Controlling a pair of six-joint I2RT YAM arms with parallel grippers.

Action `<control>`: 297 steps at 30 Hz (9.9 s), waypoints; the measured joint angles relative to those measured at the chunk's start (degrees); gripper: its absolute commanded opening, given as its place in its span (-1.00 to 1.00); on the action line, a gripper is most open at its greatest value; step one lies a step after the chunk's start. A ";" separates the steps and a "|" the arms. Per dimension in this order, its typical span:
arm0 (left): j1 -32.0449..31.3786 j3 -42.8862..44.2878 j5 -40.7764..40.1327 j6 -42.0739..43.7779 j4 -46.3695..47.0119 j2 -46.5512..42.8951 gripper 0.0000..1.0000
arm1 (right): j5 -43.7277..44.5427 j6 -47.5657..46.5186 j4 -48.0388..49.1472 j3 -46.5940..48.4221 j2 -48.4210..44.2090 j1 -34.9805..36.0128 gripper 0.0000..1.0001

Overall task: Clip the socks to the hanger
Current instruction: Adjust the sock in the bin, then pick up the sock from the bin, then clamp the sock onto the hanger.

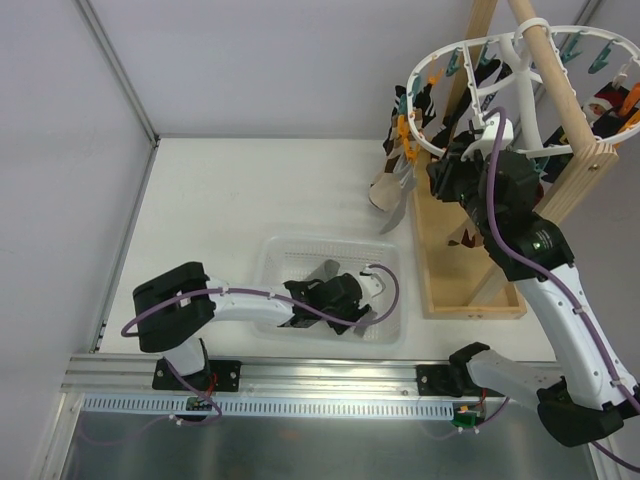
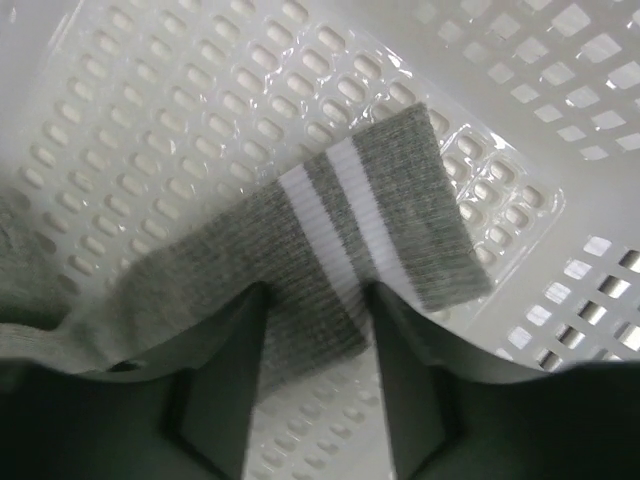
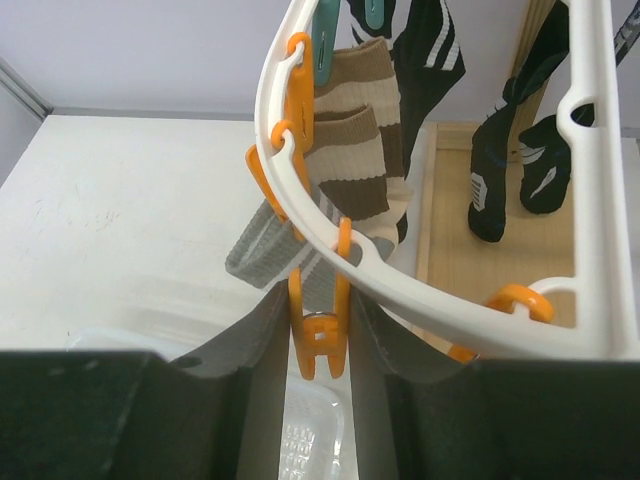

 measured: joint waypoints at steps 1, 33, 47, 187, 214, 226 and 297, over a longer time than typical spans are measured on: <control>-0.07 0.28 -0.15 -0.37 0.31 0.76 -0.34 | 0.02 -0.07 0.09 -0.24 -0.26 -0.02 -0.98; 8.17 0.98 -13.75 -16.76 -4.70 -2.60 0.35 | 0.00 -0.37 0.13 -1.25 -2.54 -0.02 -0.99; 5.11 -6.21 -15.15 -1.25 -5.31 -15.54 0.35 | 0.24 -0.39 0.17 -2.03 -3.32 -0.02 -0.99; 17.68 11.96 14.05 -39.28 39.23 -9.33 -1.00 | -4.55 8.90 4.87 -2.62 -3.58 -0.28 -0.99; 17.68 13.46 16.37 -42.12 41.42 -6.60 -1.00 | -2.80 10.60 4.42 -2.62 -4.50 -0.22 -0.99; 17.68 13.84 16.68 -42.56 42.38 -4.74 -1.00 | -2.69 11.56 4.44 -2.62 -4.37 -0.22 -0.99; 17.73 11.96 21.51 -57.24 60.72 -0.83 -1.00 | 2.95 11.93 6.64 -4.98 -6.32 -0.04 -0.99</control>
